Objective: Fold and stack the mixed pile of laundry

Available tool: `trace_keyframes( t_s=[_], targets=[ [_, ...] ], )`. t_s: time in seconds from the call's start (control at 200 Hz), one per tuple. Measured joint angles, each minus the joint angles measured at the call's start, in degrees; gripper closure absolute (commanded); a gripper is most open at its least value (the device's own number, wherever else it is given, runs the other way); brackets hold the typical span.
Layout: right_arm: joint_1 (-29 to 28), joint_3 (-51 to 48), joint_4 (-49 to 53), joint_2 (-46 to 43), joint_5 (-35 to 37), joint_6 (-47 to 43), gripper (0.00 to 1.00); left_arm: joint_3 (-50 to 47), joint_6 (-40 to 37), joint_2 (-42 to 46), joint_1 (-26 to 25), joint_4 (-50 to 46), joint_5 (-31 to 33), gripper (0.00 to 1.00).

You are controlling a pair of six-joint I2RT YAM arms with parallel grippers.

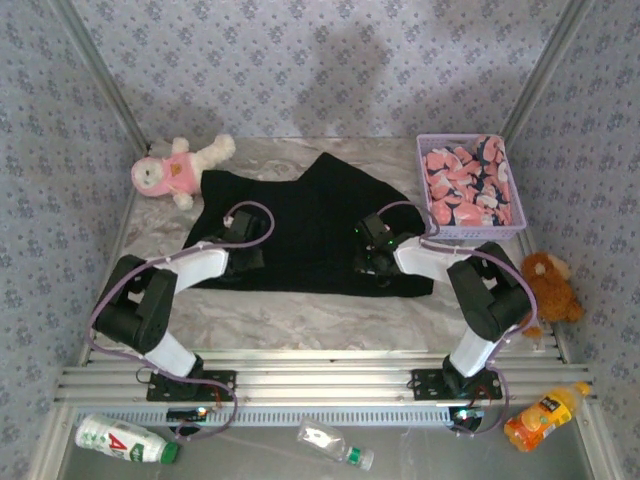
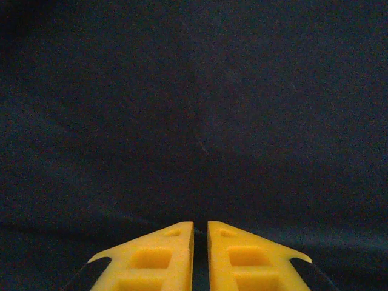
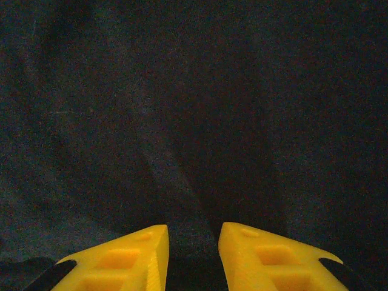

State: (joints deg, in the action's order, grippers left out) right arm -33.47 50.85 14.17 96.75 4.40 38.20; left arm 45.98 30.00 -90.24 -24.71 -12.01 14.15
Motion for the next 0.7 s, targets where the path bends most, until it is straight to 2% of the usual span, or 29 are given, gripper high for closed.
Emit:
trace_keyframes(
  t_s=[0.175, 0.275, 0.49, 0.7],
  targets=[
    [0.0, -0.5, -0.5, -0.4, 0.1, 0.0, 0.67, 4.8, -1.1, -1.0, 0.4, 0.0, 4.7, 0.84],
    [0.0, -0.6, -0.5, -0.6, 0.2, -0.3, 0.65, 4.7, -1.0, -0.8, -0.5, -0.5, 4.5, 0.82],
    [-1.7, -0.3, 0.2, -0.6, 1.5, -1.3, 0.57, -2.4, 0.2, 3.6, -6.3, -1.7, 1.3, 0.78],
    [-2.7, 0.0, 0.4, -0.2, 2.6, -1.7, 0.53, -6.8, 4.1, 3.6, -2.5, 0.6, -0.2, 0.78]
  ],
)
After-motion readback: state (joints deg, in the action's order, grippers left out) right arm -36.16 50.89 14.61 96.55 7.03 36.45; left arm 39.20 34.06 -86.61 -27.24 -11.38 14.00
